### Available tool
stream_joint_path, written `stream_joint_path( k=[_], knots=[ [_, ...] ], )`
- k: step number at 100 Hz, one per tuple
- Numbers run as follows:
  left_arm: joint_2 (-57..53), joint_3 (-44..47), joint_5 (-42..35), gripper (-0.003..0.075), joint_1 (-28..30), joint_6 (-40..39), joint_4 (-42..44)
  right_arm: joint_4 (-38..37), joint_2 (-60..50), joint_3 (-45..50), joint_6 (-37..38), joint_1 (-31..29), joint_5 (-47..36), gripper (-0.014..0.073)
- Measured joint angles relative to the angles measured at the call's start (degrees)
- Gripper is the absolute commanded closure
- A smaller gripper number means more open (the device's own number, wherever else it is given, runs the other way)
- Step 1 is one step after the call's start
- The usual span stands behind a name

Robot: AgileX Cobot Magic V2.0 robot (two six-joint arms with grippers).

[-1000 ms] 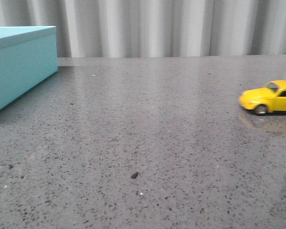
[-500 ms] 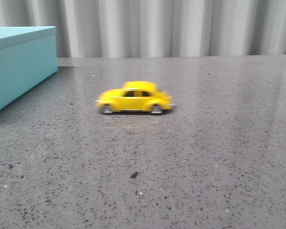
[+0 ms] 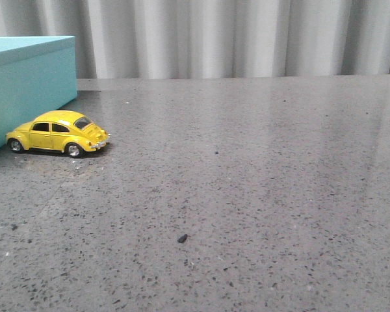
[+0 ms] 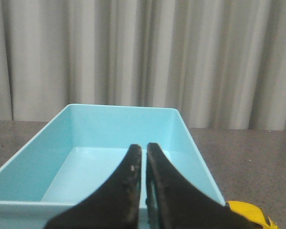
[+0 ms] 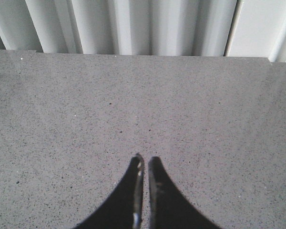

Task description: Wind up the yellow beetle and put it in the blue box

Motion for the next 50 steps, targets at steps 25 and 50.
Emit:
stream_joint_path(
  k=[25,50],
  knots=[
    [8.7,-8.8,3.0,0.0709,-4.1,0.1,0.0,0.3,-0.5,0.6,0.0,0.0,-0.2,0.0635],
    [20.4,-16.4,3.6,0.0302,-12.0,4.7,0.1,0.4,-0.5,0.6,-0.1,0.0,-0.2,0.0635]
  ],
)
